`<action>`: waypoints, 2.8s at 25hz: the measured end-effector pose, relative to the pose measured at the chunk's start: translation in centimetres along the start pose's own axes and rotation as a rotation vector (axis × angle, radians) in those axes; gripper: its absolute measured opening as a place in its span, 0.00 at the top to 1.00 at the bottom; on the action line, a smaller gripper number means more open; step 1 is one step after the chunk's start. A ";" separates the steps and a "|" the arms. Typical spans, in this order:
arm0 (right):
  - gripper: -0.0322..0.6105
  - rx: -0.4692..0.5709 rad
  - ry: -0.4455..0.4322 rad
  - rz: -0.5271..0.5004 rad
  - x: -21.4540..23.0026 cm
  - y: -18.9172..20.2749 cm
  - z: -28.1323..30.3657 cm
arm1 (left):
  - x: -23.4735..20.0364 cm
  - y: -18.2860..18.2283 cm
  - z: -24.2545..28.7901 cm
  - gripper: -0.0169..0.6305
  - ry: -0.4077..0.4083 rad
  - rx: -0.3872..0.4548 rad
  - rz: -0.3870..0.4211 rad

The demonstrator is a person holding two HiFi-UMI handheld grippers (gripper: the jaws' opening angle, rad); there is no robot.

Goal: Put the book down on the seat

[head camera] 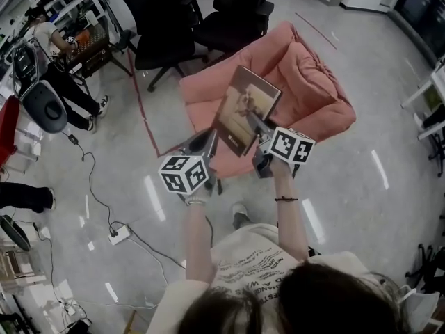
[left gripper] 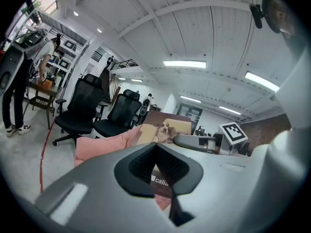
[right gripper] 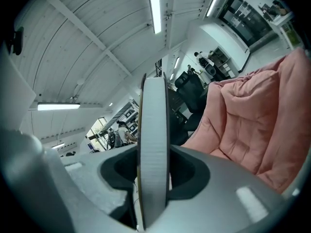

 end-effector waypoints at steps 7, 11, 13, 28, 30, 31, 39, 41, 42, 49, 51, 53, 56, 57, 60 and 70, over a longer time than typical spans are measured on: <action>0.72 -0.027 0.001 0.001 1.1 0.0 3.7 | -2.9 -0.5 2.7 0.97 -0.011 -0.008 0.001; 0.72 -0.033 0.025 0.007 1.9 0.2 5.7 | -4.5 -0.5 4.2 0.97 0.006 -0.044 0.011; 0.72 -0.037 0.046 0.014 2.2 0.7 6.6 | -5.6 -0.3 4.7 0.97 0.008 -0.058 0.002; 0.72 0.038 0.241 0.100 6.1 4.5 16.6 | -17.0 0.4 14.2 0.97 0.166 -0.232 -0.055; 0.72 0.046 0.271 0.113 6.7 4.9 18.1 | -18.5 0.6 15.5 0.97 0.189 -0.263 -0.068; 0.72 0.049 0.282 0.115 7.0 5.0 18.9 | -19.2 0.7 16.1 0.97 0.198 -0.276 -0.074; 0.72 0.080 0.327 0.139 9.6 4.8 21.8 | -21.7 2.6 19.6 0.97 0.270 -0.366 -0.088; 0.72 0.080 0.337 0.151 10.5 5.1 22.0 | -22.1 3.5 20.1 0.97 0.274 -0.386 -0.094; 0.72 0.076 0.341 0.155 10.9 5.3 22.2 | -22.3 4.1 20.3 0.97 0.274 -0.394 -0.099; 0.72 -0.012 0.362 0.167 13.8 7.1 22.8 | -23.0 6.7 21.2 0.97 0.241 -0.431 -0.149; 0.72 -0.033 0.366 0.178 15.1 7.6 23.0 | -23.1 7.7 21.8 0.97 0.236 -0.445 -0.153; 0.72 -0.052 0.371 0.199 16.1 8.6 23.0 | -23.3 8.8 21.9 0.97 0.236 -0.468 -0.155; 0.72 -0.078 0.381 0.225 17.4 9.8 23.1 | -23.7 10.0 22.3 0.97 0.226 -0.500 -0.169; 0.72 -0.089 0.381 0.226 17.9 10.0 23.4 | -23.9 10.5 22.7 0.97 0.224 -0.511 -0.168; 0.72 -0.124 0.375 0.223 19.6 11.0 24.2 | -24.3 12.1 23.8 0.97 0.220 -0.538 -0.157; 0.72 -0.164 0.385 0.291 24.7 16.4 24.9 | -26.0 18.3 23.9 0.97 0.173 -0.618 -0.212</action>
Point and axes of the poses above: the fingertips, and each gripper's own axes: z forward along the fingers, x to its right, y out of its underside, the point moved 8 cm from there along -z, backward along the fingers, and after that the axes turned 15 degrees about x, right-handed, at the moved point
